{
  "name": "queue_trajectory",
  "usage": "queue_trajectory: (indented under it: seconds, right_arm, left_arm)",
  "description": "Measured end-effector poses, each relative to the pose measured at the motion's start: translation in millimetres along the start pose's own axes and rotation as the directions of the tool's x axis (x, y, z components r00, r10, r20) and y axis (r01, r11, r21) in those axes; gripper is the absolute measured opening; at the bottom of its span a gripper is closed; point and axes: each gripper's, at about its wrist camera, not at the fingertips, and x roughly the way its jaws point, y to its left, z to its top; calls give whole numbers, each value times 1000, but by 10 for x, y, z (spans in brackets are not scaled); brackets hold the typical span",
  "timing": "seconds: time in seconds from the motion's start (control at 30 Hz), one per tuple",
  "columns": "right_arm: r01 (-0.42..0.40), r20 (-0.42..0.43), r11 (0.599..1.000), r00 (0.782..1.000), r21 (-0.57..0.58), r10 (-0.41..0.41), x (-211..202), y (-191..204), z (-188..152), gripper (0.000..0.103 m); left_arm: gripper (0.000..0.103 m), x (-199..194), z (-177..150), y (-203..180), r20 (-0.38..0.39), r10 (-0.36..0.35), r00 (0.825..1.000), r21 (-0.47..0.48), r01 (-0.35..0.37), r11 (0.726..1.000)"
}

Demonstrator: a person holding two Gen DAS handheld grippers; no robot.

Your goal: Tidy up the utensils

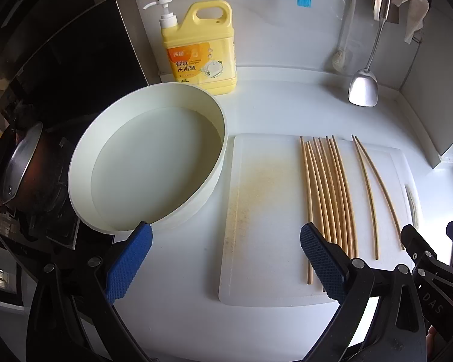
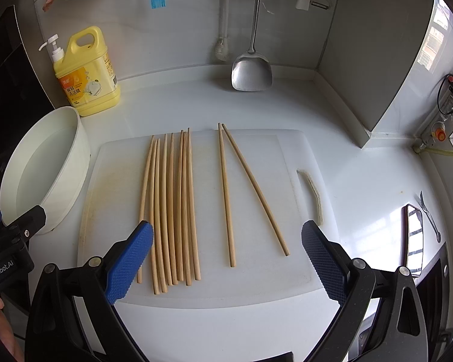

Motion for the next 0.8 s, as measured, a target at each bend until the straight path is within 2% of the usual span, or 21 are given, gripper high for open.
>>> queue_trajectory:
  seconds: [0.8]
  right_arm:
    - [0,0,1000,1000,0,0,15,-1,4,94]
  left_arm:
    - [97,11,-2,8,2,1,1000,1,-1,1000]
